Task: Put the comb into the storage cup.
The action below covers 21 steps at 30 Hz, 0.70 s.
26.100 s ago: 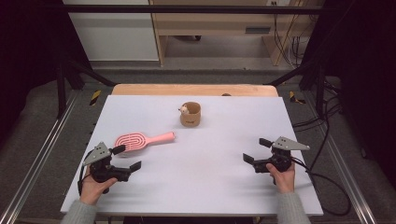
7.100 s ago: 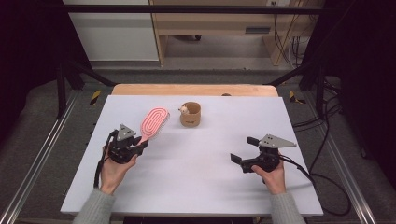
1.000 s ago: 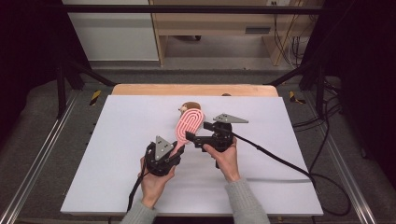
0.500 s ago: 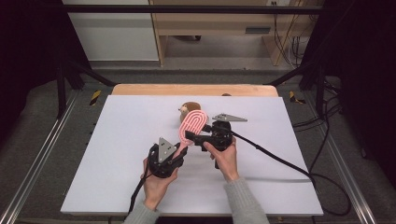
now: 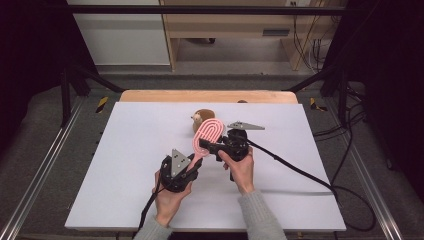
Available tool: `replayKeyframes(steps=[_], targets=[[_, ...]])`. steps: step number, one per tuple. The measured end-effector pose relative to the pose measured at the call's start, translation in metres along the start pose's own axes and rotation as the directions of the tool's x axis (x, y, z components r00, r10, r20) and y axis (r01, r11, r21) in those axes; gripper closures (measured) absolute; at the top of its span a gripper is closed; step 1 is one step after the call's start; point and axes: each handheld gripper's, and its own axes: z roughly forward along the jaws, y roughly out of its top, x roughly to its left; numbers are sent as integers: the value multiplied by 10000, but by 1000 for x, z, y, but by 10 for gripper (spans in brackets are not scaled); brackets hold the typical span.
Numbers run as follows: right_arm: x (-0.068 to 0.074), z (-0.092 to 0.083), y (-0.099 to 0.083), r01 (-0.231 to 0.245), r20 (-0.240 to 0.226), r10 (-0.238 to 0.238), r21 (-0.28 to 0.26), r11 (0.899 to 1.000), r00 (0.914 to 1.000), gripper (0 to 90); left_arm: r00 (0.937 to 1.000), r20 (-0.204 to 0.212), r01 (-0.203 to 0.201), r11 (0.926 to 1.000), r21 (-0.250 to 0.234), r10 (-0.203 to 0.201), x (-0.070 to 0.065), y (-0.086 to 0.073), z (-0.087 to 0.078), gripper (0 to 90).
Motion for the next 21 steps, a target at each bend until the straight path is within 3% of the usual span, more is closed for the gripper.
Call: replayKeyframes(steps=[7,21], targets=[[0,0,1,-358,-173,360,83,9993,9992,491,10000,-26,-8,10000,-58,8,0,-1,0,693],[1,-2,1,-523,-388,532,230,9984,9978,555,10000,-46,-2,10000,-30,2,-2,-3,2,693]])
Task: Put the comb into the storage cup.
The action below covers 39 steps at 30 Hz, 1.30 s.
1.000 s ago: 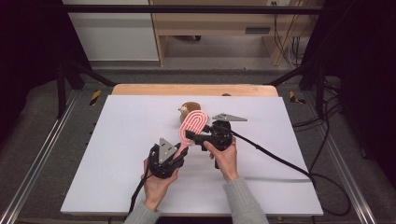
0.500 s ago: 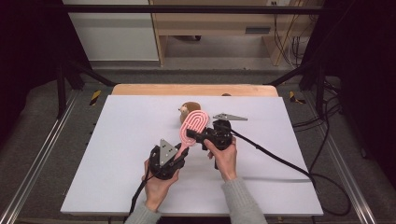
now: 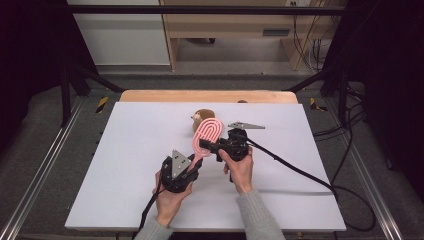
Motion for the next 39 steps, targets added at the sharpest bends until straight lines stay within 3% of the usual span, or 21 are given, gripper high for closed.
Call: replayKeyframes(steps=[11,31,39], targets=[[1,-1,0,-276,-200,277,82,9996,9994,590,10000,18,14,10000,-31,-14,0,-2,1,693],[5,-5,0,-199,-527,192,-132,9997,9984,630,10000,83,35,10000,-87,-34,-1,-1,2,684],[6,-7,1,-75,-540,62,-230,9997,9985,633,9999,157,68,10000,20,-68,-1,0,4,634]])
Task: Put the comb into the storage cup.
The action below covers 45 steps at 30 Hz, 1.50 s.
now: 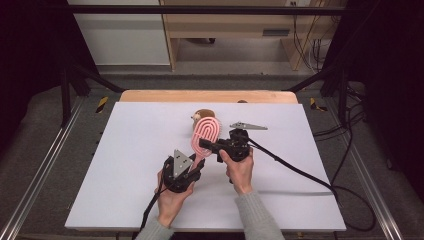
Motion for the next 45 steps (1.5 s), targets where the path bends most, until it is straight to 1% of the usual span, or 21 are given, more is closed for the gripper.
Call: replayKeyframes(steps=[6,10,12,15,16,19,21,23,26,28,29,31,32,34,35,36,39,40,41,43,45], targets=[[1,-1,0,51,108,-50,-101,9999,9999,635,9999,132,66,9999,99,-68,2,0,1,597],[1,-2,1,59,158,-57,-146,9999,9999,634,9996,235,157,9998,114,-160,3,0,1,534],[1,-2,2,96,224,-93,-169,9998,9997,634,9989,410,216,9997,129,-221,5,0,1,503],[0,-3,3,164,363,-157,-172,9997,9992,634,9965,700,444,9989,125,-452,8,1,1,456],[0,-3,3,217,414,-209,-185,9996,9989,634,9963,746,426,9990,101,-432,9,2,0,439],[0,-4,4,245,479,-236,-184,9995,9986,634,9937,1051,383,9992,121,-394,12,4,-1,366],[-1,-5,6,272,565,-260,-213,9994,9981,634,9909,1273,435,9990,102,-444,15,6,-2,311],[-1,-6,7,344,631,-327,-264,9991,9975,634,9887,1453,355,9992,160,-374,17,9,-3,262],[-1,-8,9,424,700,-401,-311,9986,9967,633,9836,1774,283,9993,239,-321,21,13,-5,196],[-1,-9,10,503,774,-475,-339,9982,9959,633,9783,2009,463,9987,211,-496,24,16,-6,136],[-1,-10,10,537,832,-504,-378,9978,9953,633,9785,2003,463,9987,200,-494,25,18,-7,99],[-1,-11,11,629,909,-590,-398,9972,9941,633,9799,1956,376,9992,140,-396,27,22,-8,61],[-1,-11,11,660,940,-620,-396,9970,9936,633,9789,2008,374,9992,110,-388,28,24,-9,44],[-1,-12,12,718,994,-677,-377,9967,9927,633,9758,2153,373,9992,113,-388,31,28,-11,24],[-1,-13,12,741,1034,-698,-383,9965,9922,633,9757,2161,335,9994,121,-353,32,30,-12,16],[-1,-13,13,763,1045,-718,-391,9963,9919,633,9743,2227,306,9994,136,-329,34,32,-13,13],[-1,-14,15,774,1038,-724,-445,9960,9920,633,9690,2453,259,9996,135,-284,40,37,-17,11],[-1,-15,15,774,1053,-722,-463,9959,9918,633,9655,2590,247,9996,105,-266,42,38,-18,12],[-1,-16,16,808,1051,-754,-476,9956,9916,632,9640,2648,234,9997,106,-254,44,38,-20,14],[-1,-17,17,851,1087,-792,-513,9950,9909,632,9644,2641,125,9998,138,-157,48,39,-22,12],[-1,-18,19,910,1113,-844,-555,9943,9902,632,9638,2661,117,9998,168,-157,51,39,-25,10]])
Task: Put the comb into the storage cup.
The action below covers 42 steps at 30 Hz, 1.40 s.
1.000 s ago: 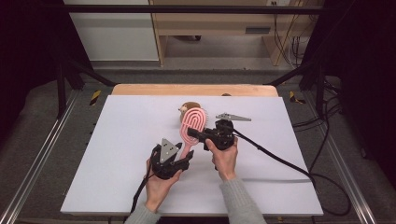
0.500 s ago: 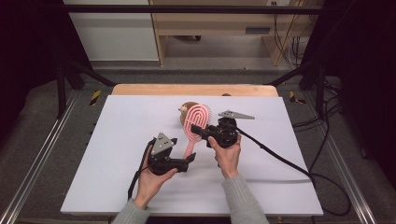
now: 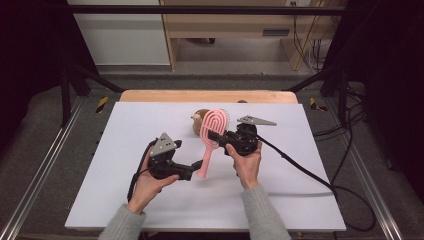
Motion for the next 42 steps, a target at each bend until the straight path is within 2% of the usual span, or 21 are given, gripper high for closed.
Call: replayKeyframes(steps=[8,19,31,35,37,42], targets=[[-1,-2,3,68,43,-67,-29,10000,10000,631,9999,66,112,9999,19,-113,14,-8,-12,8],[-3,-5,7,138,156,-137,-54,9999,9998,631,9988,-269,410,9991,-96,-413,35,-30,-29,7],[-4,-8,10,334,396,-328,-138,9993,9987,631,9958,-751,529,9985,136,-518,55,-58,-47,7],[-4,-7,10,313,342,-308,-155,9994,9989,631,9949,-888,497,9985,251,-473,60,-66,-51,7],[-4,-7,10,322,351,-315,-182,9993,9989,631,9943,-1002,399,9989,252,-372,62,-69,-54,6],[-4,-8,11,312,416,-303,-223,9993,9987,630,9919,-1174,493,9987,137,-474,69,-79,-62,7]])
